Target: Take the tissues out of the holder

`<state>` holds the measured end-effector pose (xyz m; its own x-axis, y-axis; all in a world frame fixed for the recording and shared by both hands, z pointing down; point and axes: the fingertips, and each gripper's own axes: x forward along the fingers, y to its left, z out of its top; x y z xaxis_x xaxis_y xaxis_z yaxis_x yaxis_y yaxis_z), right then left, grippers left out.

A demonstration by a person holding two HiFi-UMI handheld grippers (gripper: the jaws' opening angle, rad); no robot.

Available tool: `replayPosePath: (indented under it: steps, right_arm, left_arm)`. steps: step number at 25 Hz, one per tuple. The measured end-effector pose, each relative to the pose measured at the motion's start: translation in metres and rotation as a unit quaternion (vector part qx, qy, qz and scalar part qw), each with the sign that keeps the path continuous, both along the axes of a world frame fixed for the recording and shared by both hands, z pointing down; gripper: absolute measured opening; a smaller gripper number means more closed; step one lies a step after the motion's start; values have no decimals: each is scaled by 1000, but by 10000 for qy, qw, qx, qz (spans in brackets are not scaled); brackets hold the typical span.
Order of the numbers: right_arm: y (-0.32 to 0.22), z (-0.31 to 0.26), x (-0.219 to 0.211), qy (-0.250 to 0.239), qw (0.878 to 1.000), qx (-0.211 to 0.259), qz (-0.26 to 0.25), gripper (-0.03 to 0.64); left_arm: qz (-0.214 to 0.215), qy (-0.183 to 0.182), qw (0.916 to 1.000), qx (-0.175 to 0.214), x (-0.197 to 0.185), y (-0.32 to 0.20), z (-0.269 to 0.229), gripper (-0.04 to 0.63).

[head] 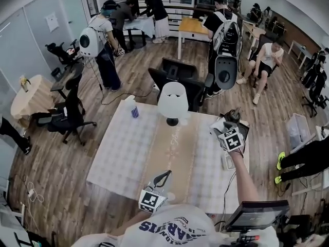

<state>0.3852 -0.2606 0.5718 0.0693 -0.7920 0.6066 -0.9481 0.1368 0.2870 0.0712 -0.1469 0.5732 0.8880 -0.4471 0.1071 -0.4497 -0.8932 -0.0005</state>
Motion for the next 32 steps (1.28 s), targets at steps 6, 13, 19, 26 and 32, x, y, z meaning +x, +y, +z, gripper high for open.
replayPosePath:
  steps: [6, 13, 19, 26, 32]
  right_arm:
    - [-31, 13, -38, -64, 9990, -125, -417, 219]
    - [-59, 39, -87, -182, 9950, -347, -914, 219]
    - [-72, 92, -122, -330, 9892, -749, -1220, 219]
    - [-73, 165, -159, -470, 9785, -1349, -1487, 219]
    - [-68, 221, -182, -764, 9665, -1895, -1554, 219]
  left_arm:
    - [-434, -115, 9990, -61, -27, -10, 2, 3]
    - [-990, -140, 9949, -142, -58, -10, 0, 3]
    - [-1328, -228, 9906, -254, -77, -5, 7, 3]
    - [-1770, -312, 9831, -355, -105, -1, 13, 3]
    - [-1989, -282, 9789, -385, -113, -5, 14, 3]
